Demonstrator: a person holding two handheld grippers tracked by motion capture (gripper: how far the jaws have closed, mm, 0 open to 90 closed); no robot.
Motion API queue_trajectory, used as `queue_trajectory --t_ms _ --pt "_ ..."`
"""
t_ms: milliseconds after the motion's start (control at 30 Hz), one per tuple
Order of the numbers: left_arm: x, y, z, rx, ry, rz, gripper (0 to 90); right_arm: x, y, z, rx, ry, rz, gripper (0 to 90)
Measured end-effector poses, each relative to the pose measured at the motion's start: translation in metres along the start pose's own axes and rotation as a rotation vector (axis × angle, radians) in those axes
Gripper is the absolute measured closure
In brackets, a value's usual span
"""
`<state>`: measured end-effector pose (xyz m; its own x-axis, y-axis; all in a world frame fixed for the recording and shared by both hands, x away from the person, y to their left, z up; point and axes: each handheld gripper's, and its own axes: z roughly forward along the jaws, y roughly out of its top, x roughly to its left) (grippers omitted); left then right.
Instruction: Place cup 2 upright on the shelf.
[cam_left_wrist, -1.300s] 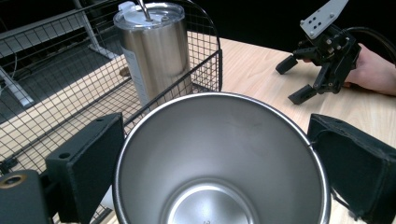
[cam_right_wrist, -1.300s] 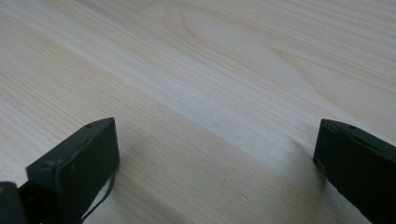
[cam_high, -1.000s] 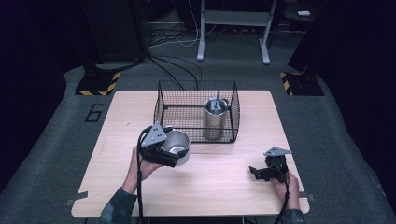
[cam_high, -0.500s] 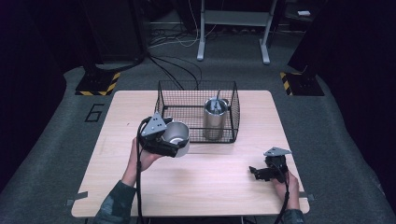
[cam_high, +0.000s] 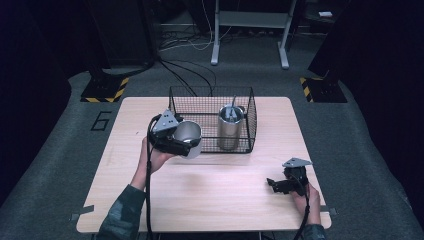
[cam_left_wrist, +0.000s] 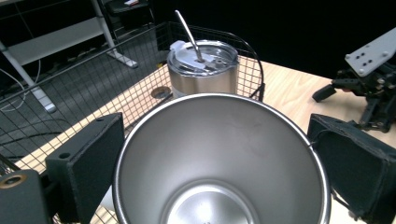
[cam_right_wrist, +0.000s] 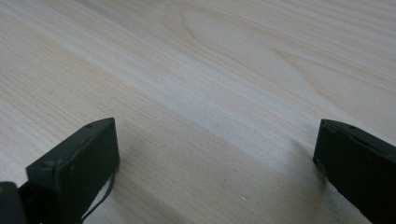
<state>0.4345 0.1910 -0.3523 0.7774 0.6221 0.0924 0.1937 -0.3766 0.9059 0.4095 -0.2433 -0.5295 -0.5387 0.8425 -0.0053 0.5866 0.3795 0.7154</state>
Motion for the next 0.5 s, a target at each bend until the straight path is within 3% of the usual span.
queue_trajectory --t_ms 500 --pt "0.019 0.014 0.017 -0.007 0.035 -0.021 6.6 0.0 0.0 0.0 0.0 0.0 0.0 0.0"
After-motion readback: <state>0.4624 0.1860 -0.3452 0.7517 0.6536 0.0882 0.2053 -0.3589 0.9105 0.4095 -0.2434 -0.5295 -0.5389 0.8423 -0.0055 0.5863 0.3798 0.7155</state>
